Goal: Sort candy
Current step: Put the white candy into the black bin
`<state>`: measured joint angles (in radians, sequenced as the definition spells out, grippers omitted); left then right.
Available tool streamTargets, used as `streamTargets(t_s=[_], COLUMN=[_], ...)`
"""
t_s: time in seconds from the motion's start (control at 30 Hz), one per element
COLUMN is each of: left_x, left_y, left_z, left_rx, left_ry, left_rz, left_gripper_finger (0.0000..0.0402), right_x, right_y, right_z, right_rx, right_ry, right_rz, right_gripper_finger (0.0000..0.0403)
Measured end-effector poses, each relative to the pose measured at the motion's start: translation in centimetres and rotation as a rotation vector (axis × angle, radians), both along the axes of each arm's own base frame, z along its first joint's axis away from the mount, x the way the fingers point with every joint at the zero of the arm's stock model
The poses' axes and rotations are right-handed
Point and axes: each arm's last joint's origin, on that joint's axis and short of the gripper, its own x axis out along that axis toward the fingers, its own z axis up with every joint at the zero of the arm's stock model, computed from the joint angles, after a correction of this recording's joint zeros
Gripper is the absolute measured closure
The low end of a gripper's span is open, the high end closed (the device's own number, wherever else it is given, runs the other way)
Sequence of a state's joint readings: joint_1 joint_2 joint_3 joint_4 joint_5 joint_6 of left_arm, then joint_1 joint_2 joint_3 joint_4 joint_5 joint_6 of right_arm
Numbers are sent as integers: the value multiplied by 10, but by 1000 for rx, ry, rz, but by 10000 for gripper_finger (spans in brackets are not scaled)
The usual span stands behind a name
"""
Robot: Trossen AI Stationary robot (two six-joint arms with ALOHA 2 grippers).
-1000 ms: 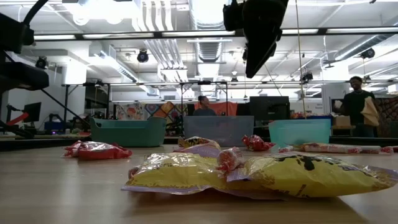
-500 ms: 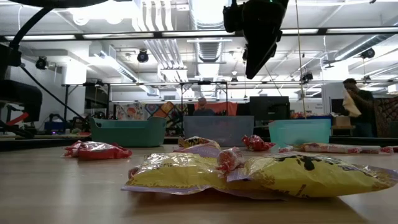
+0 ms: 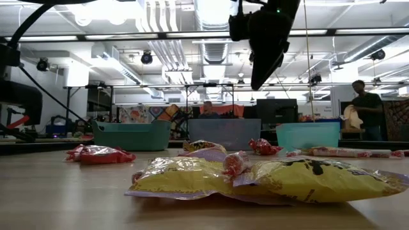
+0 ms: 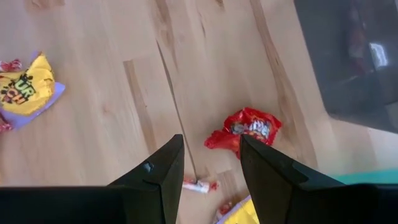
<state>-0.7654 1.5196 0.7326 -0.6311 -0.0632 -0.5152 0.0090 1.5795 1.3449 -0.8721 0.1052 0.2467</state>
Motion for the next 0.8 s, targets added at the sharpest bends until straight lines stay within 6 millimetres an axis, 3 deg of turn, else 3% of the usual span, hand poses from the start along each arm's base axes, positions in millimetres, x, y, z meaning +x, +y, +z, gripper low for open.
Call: streamTargets(t_s=[0.2,0.47,0.63,0.8], left_x=[1,13,22,37], left_y=[8,24,29,31], left_z=[10,54,68,73], left_rx=[102,282,311,317], left_ry=[-153,-708,-909,-1020], left_rz=[86,315,402,489], left_gripper_finger=[395,398,398,396], right_x=[11,32,42,54], right_y=[3,20,27,28], right_z=[-24,-55,-56,-53], right_rx=[-38,-65,-97,-115], right_ry=[-165,-653,-915,-1025], right_rz=[90,368,430,425], right_gripper_finger=[255,255,255,255])
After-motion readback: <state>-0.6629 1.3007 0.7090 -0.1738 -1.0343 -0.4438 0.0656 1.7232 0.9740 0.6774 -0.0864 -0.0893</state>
